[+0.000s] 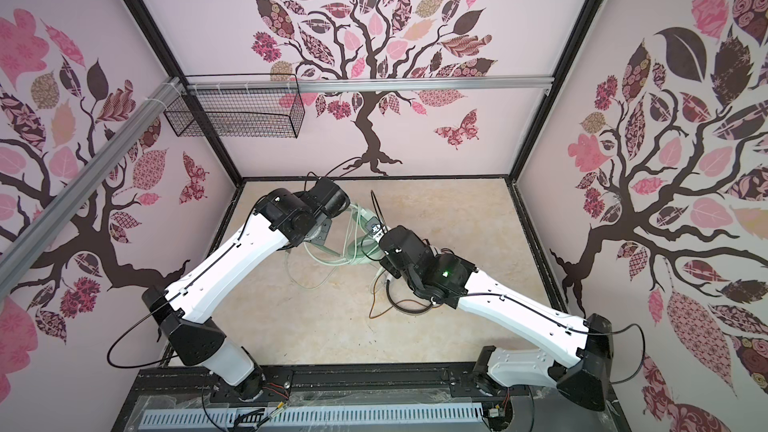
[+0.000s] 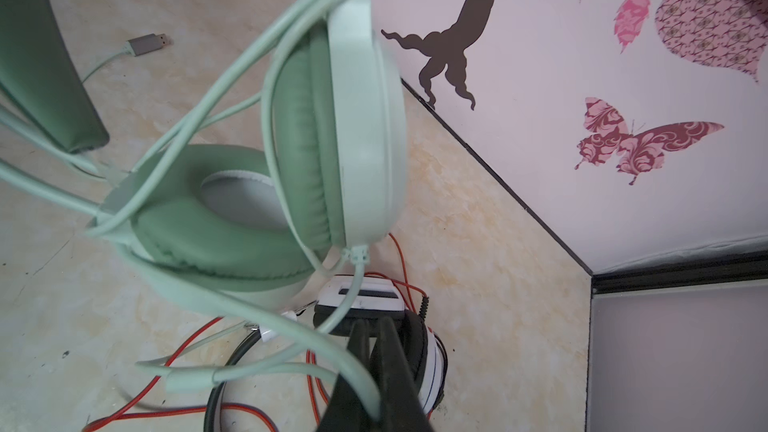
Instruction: Wrap the headphones
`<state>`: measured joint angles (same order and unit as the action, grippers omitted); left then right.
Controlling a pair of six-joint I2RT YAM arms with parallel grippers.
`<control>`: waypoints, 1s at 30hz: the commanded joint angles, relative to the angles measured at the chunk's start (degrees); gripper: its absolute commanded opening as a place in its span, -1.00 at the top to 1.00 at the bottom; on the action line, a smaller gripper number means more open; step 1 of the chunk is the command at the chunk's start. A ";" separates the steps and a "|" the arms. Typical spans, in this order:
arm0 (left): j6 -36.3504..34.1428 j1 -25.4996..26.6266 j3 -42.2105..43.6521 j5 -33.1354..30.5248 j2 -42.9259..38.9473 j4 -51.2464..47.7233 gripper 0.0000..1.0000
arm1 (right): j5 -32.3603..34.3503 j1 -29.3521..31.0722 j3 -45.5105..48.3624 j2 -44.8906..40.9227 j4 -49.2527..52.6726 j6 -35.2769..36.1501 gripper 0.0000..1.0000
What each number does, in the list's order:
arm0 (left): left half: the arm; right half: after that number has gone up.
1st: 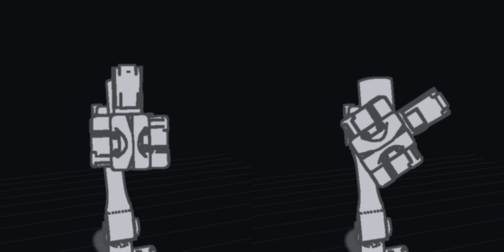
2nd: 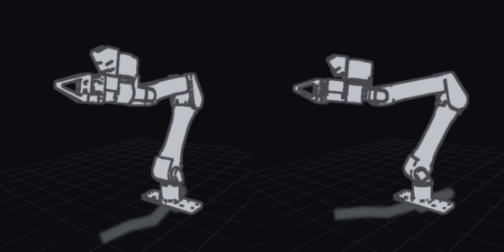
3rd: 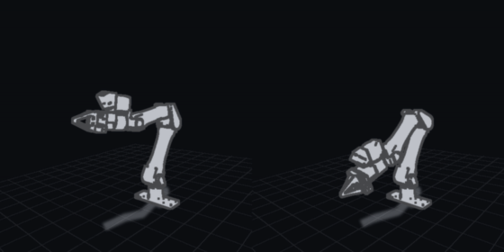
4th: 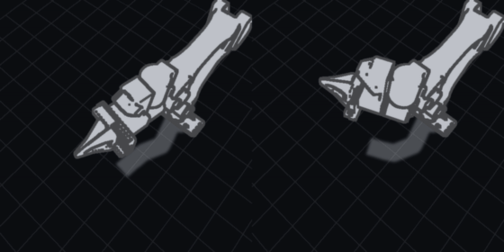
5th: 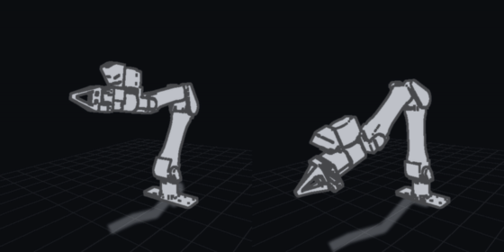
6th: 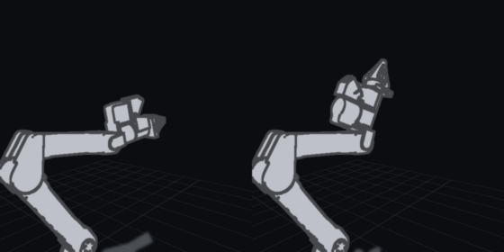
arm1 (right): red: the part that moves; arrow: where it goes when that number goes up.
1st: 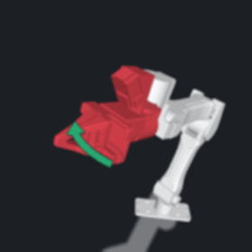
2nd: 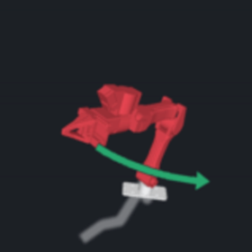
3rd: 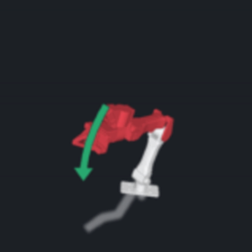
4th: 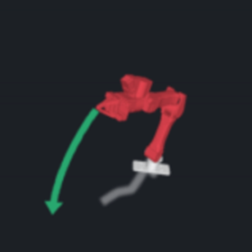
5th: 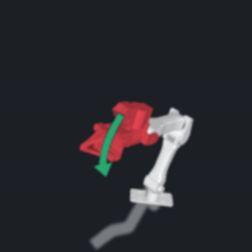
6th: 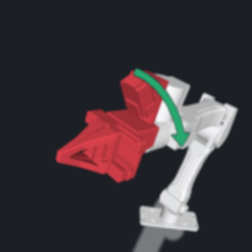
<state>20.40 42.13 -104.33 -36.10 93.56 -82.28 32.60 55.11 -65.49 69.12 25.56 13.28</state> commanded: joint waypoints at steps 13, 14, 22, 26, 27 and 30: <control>-0.63 1.73 13.42 19.11 -11.99 1.31 1.00 | 2.89 -0.46 1.81 -0.48 -19.37 7.55 -0.16; -0.63 1.73 14.35 20.72 -12.82 1.69 1.00 | 1.33 -0.74 1.54 -0.39 -19.32 7.02 -0.21; -0.55 1.74 18.58 31.50 -17.82 4.60 1.00 | -11.50 -7.07 -2.75 1.93 -15.18 -1.16 -0.25; -0.37 1.79 18.60 35.21 -18.71 5.00 1.00 | -12.98 -10.03 -3.97 2.18 -9.16 -8.21 -0.28; -0.36 1.73 18.64 35.57 -18.88 4.81 1.00 | -13.20 -10.51 -3.64 1.67 -7.16 -10.15 -0.30; -0.47 1.74 18.72 36.87 -18.95 4.68 1.00 | -21.25 -14.80 -1.00 -1.67 -1.95 -18.26 -0.35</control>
<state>19.42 43.86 -86.15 -3.75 76.01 -81.08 18.94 43.29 -67.31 70.04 15.86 4.86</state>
